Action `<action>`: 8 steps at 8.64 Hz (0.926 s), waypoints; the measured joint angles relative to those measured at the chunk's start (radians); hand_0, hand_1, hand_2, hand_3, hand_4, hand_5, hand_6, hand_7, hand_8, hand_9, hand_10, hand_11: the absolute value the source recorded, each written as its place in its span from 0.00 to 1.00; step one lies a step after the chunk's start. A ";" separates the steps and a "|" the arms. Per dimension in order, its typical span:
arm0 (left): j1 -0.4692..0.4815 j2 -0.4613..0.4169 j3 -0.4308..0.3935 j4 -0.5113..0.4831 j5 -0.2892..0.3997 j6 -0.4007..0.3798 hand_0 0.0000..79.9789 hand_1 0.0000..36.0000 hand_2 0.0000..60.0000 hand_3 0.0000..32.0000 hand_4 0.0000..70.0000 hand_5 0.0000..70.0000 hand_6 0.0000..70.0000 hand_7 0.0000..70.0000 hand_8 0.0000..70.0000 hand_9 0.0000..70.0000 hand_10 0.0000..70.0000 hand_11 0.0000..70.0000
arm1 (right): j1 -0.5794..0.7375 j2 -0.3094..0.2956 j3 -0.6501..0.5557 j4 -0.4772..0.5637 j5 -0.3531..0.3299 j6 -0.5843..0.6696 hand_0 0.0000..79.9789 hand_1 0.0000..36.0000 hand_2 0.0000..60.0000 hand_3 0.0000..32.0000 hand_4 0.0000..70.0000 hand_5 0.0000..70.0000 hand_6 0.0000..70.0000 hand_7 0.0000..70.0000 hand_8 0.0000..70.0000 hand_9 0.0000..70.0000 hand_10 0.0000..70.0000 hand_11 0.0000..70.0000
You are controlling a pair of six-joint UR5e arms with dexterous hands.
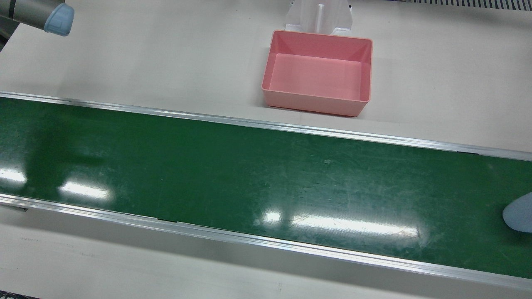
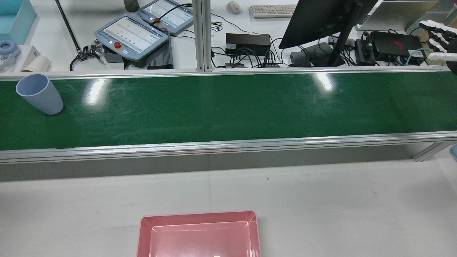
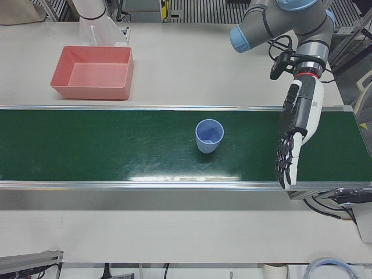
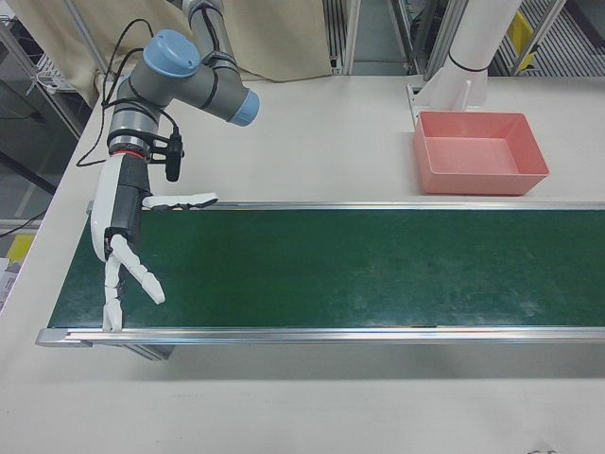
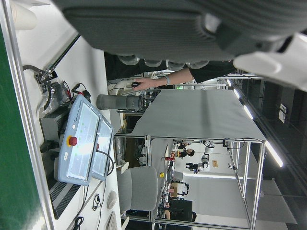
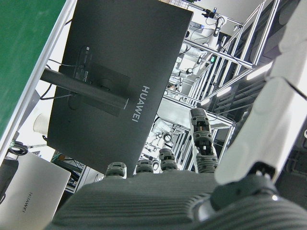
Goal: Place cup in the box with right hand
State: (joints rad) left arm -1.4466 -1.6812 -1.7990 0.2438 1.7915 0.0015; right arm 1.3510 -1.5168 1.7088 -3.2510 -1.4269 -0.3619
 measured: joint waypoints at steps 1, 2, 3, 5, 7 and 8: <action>0.000 0.000 0.000 0.000 0.000 0.000 0.00 0.00 0.00 0.00 0.00 0.00 0.00 0.00 0.00 0.00 0.00 0.00 | -0.003 0.001 0.004 -0.003 0.000 0.000 0.61 0.39 0.13 0.37 0.08 0.07 0.03 0.17 0.01 0.05 0.02 0.05; 0.000 0.000 0.000 0.000 0.000 0.000 0.00 0.00 0.00 0.00 0.00 0.00 0.00 0.00 0.00 0.00 0.00 0.00 | -0.007 0.000 0.006 -0.005 0.000 0.000 0.61 0.38 0.12 0.13 0.14 0.07 0.05 0.20 0.02 0.07 0.03 0.07; 0.000 0.000 0.001 0.000 0.000 0.000 0.00 0.00 0.00 0.00 0.00 0.00 0.00 0.00 0.00 0.00 0.00 0.00 | -0.013 -0.001 0.009 -0.005 0.000 0.000 0.61 0.42 0.19 0.02 0.14 0.07 0.05 0.20 0.01 0.07 0.04 0.08; 0.000 0.000 0.001 0.000 -0.001 0.000 0.00 0.00 0.00 0.00 0.00 0.00 0.00 0.00 0.00 0.00 0.00 0.00 | -0.029 -0.003 0.011 -0.005 0.000 0.004 0.62 0.37 0.07 0.07 0.16 0.07 0.05 0.19 0.01 0.06 0.03 0.07; 0.000 0.000 0.001 0.000 0.000 0.000 0.00 0.00 0.00 0.00 0.00 0.00 0.00 0.00 0.00 0.00 0.00 0.00 | -0.037 -0.007 0.021 -0.005 -0.002 0.007 0.61 0.38 0.15 0.06 0.15 0.07 0.05 0.20 0.01 0.07 0.03 0.07; 0.000 0.000 0.001 0.000 0.000 0.000 0.00 0.00 0.00 0.00 0.00 0.00 0.00 0.00 0.00 0.00 0.00 0.00 | -0.040 -0.011 0.027 -0.006 -0.003 0.008 0.62 0.35 0.09 0.07 0.17 0.06 0.05 0.20 0.01 0.07 0.03 0.07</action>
State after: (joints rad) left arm -1.4465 -1.6812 -1.7979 0.2439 1.7911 0.0016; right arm 1.3113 -1.5279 1.7355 -3.2566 -1.4300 -0.3543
